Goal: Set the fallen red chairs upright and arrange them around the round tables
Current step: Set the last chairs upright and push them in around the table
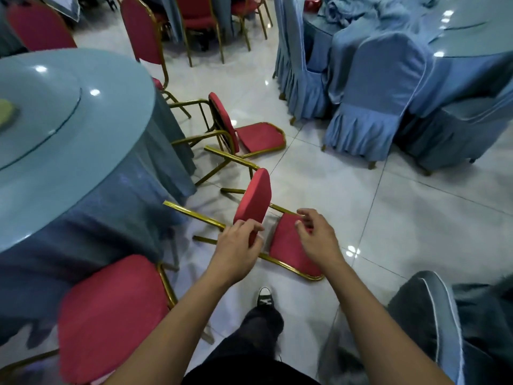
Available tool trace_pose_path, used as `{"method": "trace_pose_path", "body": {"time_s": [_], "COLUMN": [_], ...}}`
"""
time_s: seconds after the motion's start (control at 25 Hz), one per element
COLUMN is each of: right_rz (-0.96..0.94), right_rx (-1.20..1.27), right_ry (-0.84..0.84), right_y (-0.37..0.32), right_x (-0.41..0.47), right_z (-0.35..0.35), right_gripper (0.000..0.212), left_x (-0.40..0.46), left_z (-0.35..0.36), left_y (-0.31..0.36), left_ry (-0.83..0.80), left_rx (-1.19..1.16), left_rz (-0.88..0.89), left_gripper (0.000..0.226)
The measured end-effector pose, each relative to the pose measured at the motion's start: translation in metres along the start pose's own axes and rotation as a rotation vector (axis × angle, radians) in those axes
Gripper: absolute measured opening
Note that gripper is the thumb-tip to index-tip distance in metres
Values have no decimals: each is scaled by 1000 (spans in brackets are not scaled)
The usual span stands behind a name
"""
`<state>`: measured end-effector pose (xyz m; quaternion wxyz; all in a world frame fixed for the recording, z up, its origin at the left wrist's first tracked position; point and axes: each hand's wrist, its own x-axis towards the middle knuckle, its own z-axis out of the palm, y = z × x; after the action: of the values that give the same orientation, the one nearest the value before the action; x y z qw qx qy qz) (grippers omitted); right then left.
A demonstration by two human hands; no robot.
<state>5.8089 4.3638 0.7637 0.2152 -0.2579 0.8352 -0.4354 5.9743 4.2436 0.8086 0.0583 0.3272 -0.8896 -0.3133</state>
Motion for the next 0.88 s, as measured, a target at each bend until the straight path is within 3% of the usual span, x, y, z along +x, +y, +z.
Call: {"method": "trace_pose_path", "body": {"time_s": [0.48,0.64,0.88], "right_rz": [-40,-51,-184], "right_rx": [-152,-169,-225], "right_ry": [-6,-35,-208], "right_y": [-30,-44,-68], "right_x": [251,308,400], "right_z": [-62,-66,-37], "right_gripper": [27,27,27], "left_x": [272,322,382], "left_z": [3,0,-3], "left_y": [55,54,33], "left_ry": [50,99,220], "left_rx": [-117,-121,-169], "left_rz": [7,-14,-176], "left_gripper": [24,25,24]}}
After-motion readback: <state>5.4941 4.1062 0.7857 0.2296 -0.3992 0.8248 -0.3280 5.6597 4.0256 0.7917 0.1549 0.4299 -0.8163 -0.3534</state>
